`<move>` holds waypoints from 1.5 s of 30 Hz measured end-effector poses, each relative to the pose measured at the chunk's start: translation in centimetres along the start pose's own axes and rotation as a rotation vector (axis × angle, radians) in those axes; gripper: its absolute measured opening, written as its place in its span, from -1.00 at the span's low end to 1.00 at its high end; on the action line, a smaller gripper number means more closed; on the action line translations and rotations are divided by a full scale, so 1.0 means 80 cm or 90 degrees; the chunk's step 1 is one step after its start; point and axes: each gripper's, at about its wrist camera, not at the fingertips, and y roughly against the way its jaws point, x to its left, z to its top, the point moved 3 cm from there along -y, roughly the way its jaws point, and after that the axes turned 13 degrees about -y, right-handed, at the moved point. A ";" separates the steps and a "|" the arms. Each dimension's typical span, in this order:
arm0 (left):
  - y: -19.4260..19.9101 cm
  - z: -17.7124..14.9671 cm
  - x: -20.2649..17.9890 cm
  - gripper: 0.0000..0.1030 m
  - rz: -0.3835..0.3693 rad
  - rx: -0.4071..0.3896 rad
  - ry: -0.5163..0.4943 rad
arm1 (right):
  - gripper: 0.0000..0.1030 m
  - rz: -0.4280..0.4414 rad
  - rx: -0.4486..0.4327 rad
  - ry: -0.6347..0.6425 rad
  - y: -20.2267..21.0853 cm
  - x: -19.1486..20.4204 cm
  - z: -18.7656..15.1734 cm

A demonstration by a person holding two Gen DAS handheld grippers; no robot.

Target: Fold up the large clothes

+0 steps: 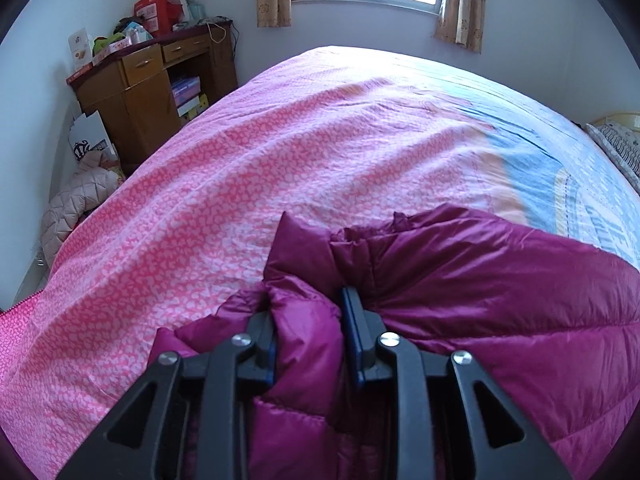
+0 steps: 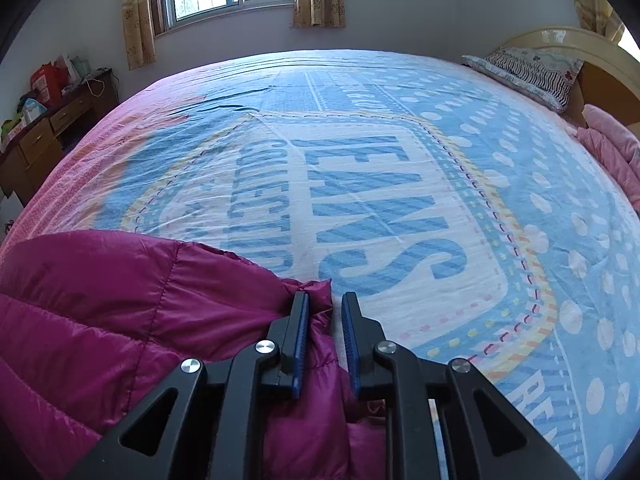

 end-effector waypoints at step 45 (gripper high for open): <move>0.083 -0.013 -0.112 0.29 -0.087 -0.082 -0.038 | -0.70 0.326 0.104 -0.066 -0.005 0.152 -0.081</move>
